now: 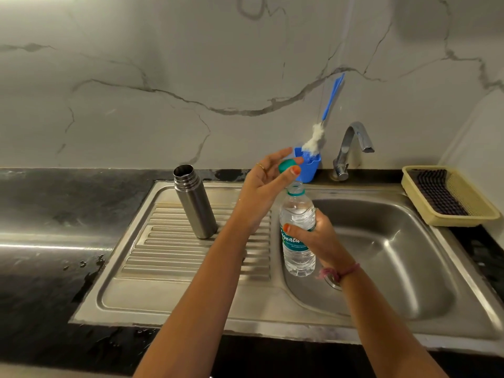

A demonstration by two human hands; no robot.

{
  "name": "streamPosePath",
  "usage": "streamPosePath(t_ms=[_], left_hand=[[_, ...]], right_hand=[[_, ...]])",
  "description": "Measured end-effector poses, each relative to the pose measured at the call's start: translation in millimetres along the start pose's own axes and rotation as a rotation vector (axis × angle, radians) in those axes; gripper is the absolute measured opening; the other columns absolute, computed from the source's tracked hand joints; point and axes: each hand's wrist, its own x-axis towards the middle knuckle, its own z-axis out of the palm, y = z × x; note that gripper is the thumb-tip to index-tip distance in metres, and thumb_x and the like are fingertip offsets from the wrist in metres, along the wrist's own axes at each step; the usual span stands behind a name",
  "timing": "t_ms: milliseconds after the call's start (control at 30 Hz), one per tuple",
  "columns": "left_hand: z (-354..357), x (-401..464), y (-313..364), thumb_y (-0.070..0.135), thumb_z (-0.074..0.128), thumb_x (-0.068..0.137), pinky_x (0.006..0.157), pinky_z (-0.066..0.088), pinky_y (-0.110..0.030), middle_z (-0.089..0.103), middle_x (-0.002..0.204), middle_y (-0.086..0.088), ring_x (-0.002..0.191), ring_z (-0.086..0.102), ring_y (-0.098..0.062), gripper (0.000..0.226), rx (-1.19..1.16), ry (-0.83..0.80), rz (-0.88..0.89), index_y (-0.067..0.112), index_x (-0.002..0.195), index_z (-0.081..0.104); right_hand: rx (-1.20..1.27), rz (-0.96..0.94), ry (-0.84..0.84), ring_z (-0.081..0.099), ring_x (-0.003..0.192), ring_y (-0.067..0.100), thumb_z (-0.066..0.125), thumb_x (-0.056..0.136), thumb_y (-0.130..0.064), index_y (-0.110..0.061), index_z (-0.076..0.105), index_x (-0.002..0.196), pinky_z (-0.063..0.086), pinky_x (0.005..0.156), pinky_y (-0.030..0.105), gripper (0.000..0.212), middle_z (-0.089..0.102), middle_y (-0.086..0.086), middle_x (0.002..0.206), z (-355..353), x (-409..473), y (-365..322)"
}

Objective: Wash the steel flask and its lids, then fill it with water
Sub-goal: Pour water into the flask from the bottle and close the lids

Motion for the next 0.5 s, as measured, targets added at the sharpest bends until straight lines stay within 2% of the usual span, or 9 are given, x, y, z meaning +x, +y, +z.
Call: streamPosePath(t_ms=[67,133,233,333,400,433,500], left_hand=[[-7,-7,0,0.007,0.069,0.085,0.083,0.053,-0.019,0.073,0.112,-0.004,0.104,0.069,-0.012,0.039,-0.087,0.089,-0.010,0.007,0.121,0.054],[-17,-17,-4,0.012,0.074,0.076,0.081,0.054,-0.020,0.074,0.109,-0.007,0.100,0.071,-0.014,0.049,-0.079,0.133,-0.050,0.000,0.119,0.053],[-33,-37,-20,0.012,0.076,0.076,0.078,0.056,-0.020,0.076,0.104,-0.004,0.096,0.073,-0.015,0.044,0.000,0.137,-0.115,0.000,0.114,0.057],[-49,-59,-44,0.014,0.080,0.072,0.078,0.056,-0.022,0.077,0.099,-0.001,0.089,0.073,-0.014,0.043,0.112,0.118,-0.174,0.006,0.111,0.063],[-60,-74,-63,0.016,0.082,0.072,0.075,0.054,-0.019,0.074,0.082,0.005,0.077,0.068,-0.009,0.039,0.232,0.087,-0.194,0.012,0.108,0.068],[-66,-81,-72,0.022,0.083,0.070,0.072,0.052,-0.017,0.069,0.075,0.008,0.072,0.063,-0.007,0.038,0.334,0.064,-0.195,0.019,0.105,0.070],[-77,-92,-89,0.029,0.086,0.070,0.070,0.047,-0.016,0.061,0.079,0.004,0.072,0.055,-0.007,0.036,0.584,-0.006,-0.179,0.035,0.101,0.069]], right_hand=[[-0.002,0.009,0.015,0.070,0.094,0.023,0.084,0.067,-0.020,-0.017,0.058,0.109,0.056,0.081,0.035,0.050,0.072,0.005,0.099,1,-1,3],[-0.013,0.018,0.032,0.071,0.090,0.021,0.083,0.065,-0.023,-0.018,0.058,0.109,0.057,0.078,0.032,0.051,0.072,0.005,0.098,2,-2,6],[-0.037,0.017,0.062,0.071,0.083,0.014,0.077,0.077,-0.007,-0.022,0.058,0.103,0.054,0.068,0.022,0.036,0.071,0.000,0.093,3,-6,10],[-0.054,0.006,0.073,0.072,0.083,0.014,0.077,0.077,-0.006,-0.021,0.060,0.103,0.054,0.069,0.025,0.035,0.072,0.002,0.094,4,-11,14],[-0.048,0.001,0.086,0.071,0.088,0.019,0.081,0.069,-0.014,-0.018,0.060,0.106,0.056,0.074,0.031,0.042,0.072,0.006,0.097,5,-15,19],[-0.048,0.002,0.093,0.071,0.089,0.021,0.080,0.065,-0.021,-0.016,0.061,0.107,0.057,0.076,0.033,0.047,0.072,0.007,0.098,5,-16,22],[-0.044,-0.007,0.102,0.071,0.090,0.021,0.081,0.057,-0.033,-0.016,0.061,0.107,0.057,0.075,0.032,0.056,0.072,0.006,0.098,7,-18,26]])
